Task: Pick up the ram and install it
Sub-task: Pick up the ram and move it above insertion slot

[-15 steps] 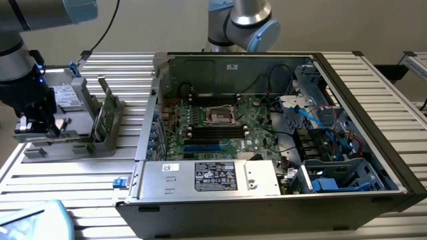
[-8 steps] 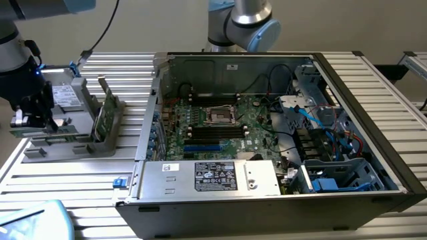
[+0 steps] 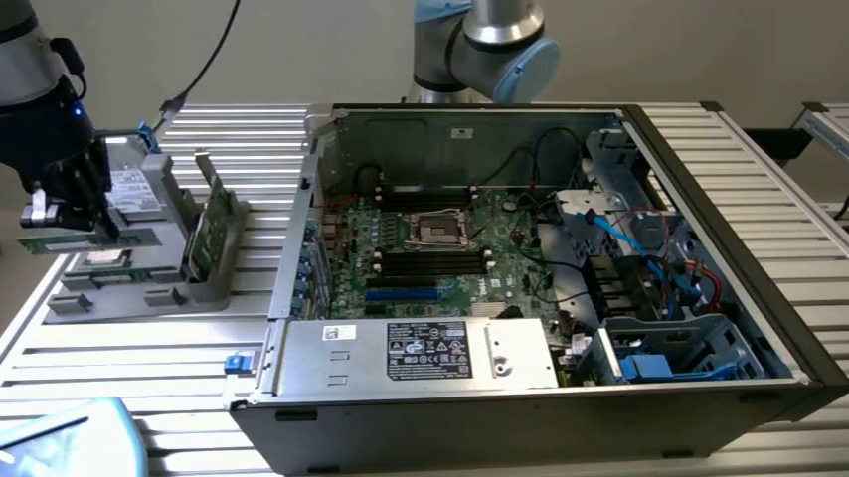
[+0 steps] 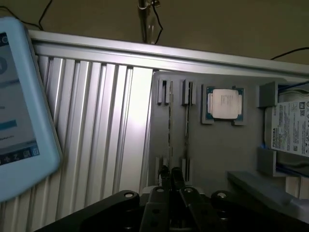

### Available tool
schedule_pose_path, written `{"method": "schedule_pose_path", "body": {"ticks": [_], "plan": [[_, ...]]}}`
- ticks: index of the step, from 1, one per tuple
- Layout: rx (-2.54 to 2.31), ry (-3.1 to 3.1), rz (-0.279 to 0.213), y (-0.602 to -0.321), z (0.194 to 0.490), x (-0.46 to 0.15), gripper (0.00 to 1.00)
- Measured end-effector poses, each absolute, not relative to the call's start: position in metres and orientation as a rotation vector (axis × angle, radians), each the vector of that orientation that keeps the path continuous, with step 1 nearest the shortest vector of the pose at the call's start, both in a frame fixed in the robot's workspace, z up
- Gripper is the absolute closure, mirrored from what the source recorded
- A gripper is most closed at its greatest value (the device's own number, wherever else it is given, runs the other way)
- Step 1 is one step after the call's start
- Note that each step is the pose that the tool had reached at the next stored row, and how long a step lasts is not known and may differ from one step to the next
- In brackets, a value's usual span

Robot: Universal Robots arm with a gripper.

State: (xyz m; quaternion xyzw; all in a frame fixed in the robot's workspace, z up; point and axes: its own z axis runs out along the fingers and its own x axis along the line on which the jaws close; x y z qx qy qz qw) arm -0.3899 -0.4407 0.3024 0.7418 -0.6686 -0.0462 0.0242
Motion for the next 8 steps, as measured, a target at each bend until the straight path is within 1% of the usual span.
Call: {"method": "schedule_pose_path", "body": {"ticks": [8], "plan": [[2.295, -2.069, -0.156, -0.441, 0.334, -0.364, 0.87]]}}
